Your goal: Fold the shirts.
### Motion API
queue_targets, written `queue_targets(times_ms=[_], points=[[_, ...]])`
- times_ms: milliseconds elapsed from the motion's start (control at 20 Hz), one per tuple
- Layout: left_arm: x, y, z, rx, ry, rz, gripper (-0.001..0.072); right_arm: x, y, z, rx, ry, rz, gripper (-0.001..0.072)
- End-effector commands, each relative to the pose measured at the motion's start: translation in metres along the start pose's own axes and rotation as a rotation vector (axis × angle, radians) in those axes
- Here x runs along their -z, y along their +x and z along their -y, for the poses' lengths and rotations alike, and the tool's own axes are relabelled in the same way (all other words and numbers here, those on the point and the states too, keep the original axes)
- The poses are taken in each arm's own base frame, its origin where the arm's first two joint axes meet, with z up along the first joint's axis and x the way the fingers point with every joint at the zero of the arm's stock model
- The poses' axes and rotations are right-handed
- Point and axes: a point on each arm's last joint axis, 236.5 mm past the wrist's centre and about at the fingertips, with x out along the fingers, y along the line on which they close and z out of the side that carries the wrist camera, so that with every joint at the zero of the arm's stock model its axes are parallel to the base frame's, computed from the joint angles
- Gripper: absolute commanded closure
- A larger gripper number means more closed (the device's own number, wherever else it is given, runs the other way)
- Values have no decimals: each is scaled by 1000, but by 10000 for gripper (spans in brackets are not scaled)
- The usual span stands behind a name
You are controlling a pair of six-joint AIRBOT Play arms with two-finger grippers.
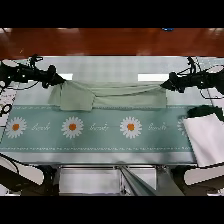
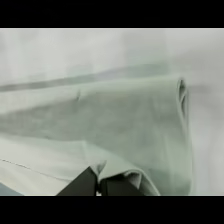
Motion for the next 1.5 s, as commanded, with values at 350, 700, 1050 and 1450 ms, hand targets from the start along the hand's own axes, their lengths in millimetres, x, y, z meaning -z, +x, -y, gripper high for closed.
queue_targets(times_ms=[350, 700, 1050, 1450], points=[[-29, 9, -6, -17, -8, 88, 690, -24, 20, 11, 13, 13, 37, 682], [-36, 14, -8, -26, -4, 115, 690, -34, 23, 13, 10, 36, 78, 682], [-24, 26, -10, -14, -6, 58, 276, -38, 32, 20, 3, 69, 93, 368], [-29, -111, 6, -67, 112, 142, 199, -20, -98, 66, 162, 106, 80, 303]])
